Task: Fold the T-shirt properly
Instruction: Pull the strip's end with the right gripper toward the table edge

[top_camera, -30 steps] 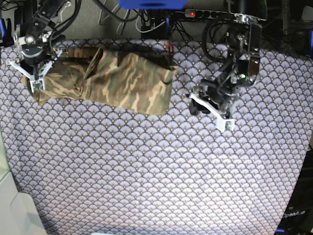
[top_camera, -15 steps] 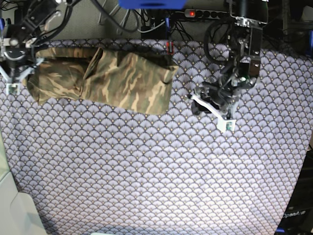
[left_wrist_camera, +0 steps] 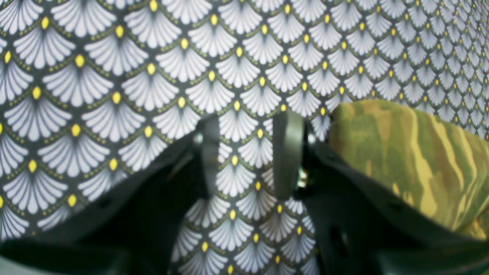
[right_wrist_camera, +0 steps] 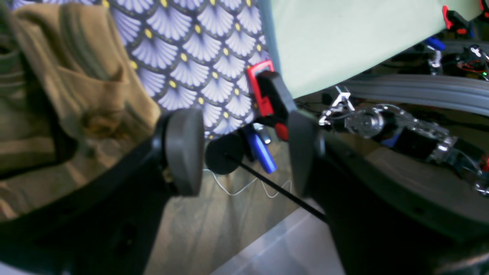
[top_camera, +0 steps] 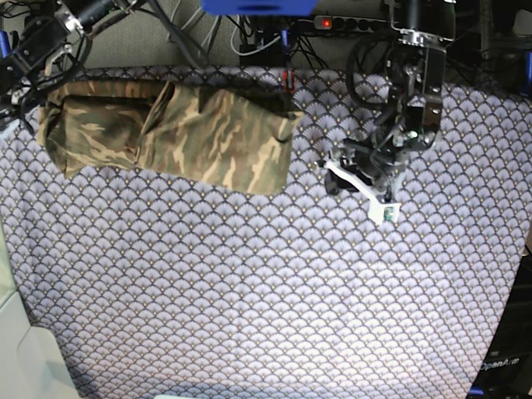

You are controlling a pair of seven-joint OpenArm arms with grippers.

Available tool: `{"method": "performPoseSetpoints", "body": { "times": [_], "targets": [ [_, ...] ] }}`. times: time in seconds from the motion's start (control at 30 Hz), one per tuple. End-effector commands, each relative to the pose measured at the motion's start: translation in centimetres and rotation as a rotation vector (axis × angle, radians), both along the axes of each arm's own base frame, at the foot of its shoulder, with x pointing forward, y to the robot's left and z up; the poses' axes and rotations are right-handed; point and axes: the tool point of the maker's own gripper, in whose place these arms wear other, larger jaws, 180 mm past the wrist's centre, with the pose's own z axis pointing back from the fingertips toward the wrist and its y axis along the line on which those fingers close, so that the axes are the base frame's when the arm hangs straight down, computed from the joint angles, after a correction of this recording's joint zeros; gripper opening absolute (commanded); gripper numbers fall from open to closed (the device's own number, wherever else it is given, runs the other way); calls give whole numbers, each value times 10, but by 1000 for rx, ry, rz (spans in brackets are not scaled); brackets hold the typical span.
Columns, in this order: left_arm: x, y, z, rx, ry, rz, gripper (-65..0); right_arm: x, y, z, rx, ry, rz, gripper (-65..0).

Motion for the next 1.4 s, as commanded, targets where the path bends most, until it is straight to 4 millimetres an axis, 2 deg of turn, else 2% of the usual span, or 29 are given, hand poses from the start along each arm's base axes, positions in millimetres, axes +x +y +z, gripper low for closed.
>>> {"method": "performPoseSetpoints", "body": {
  "times": [0.0,0.07,0.2,0.63,0.8,1.1,1.3,1.37],
  "targets": [
    [10,-2,13,-12,-51,0,-425,2,-6,9,-28,-13,-10,-293],
    [9,-3,13,-15,-49,0,-425,-4,-5,6,-14,23,-32,-294],
    [9,-5,13,-21,-49,0,-425,-3,2,3,3,58,-25,-295],
    [8,-3,12,-18,-44,0,-425,19,34,-10,199,-29,26,-295],
    [9,-3,12,-15,-46,0,-425,19,35,-9,215,-17,16,-295],
    [10,-4,12,-15,-48,1,-425,48,27,10,259,-131,89,-295],
    [8,-4,11,-15,-45,1,-425,59,35,-34,472,-119,109,-296],
    [8,-4,11,-15,-43,1,-425,58,31,-44,543,-139,92,-296]
  ]
}}
